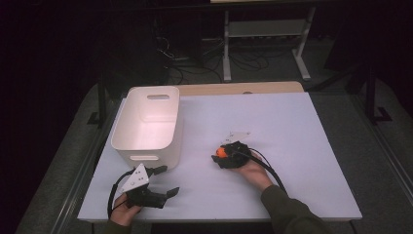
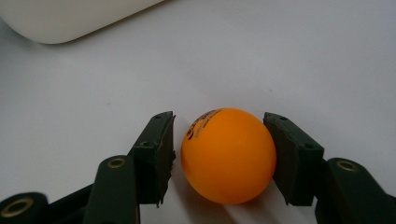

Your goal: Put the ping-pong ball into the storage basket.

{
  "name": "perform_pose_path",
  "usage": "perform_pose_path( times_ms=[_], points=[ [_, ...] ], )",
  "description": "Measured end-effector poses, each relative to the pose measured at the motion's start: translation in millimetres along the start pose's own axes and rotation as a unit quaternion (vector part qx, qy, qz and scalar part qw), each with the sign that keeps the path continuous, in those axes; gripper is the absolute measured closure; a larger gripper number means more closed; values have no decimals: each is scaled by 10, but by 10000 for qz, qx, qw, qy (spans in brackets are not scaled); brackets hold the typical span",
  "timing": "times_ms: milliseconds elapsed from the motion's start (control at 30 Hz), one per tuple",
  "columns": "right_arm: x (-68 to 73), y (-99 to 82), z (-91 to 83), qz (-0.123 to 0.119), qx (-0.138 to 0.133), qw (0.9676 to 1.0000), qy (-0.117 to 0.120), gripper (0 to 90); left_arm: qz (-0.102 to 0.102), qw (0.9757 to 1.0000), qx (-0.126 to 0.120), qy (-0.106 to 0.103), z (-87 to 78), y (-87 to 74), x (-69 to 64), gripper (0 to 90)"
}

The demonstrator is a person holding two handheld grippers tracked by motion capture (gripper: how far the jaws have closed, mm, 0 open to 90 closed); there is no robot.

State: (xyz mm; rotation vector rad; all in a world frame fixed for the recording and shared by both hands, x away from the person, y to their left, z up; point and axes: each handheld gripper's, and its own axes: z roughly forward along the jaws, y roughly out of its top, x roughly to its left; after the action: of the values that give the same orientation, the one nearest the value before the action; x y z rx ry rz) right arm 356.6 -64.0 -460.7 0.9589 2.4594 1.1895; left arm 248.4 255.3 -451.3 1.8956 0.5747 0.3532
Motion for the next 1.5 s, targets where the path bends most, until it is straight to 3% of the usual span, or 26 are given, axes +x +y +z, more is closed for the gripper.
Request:
perform_pose_path(
  times_ms=[267, 633, 1000, 1500],
  points=[
    [-8, -2, -5, 29, -18, 10000, 2, 491, -5, 10000, 0, 4, -1, 0, 2, 141],
    [-5, -2, -6, 25, -20, 10000, 21, 497, -2, 10000, 3, 11, 0, 1, 3, 141],
    [8, 1, -21, -9, 14, 9999, 162, 497, -5, 10000, 5, 19, 0, 1, 3, 141],
    [147, 92, -85, -115, -29, 9984, 546, 499, 4, 10000, 21, 8, 5, 2, -1, 141]
  ],
)
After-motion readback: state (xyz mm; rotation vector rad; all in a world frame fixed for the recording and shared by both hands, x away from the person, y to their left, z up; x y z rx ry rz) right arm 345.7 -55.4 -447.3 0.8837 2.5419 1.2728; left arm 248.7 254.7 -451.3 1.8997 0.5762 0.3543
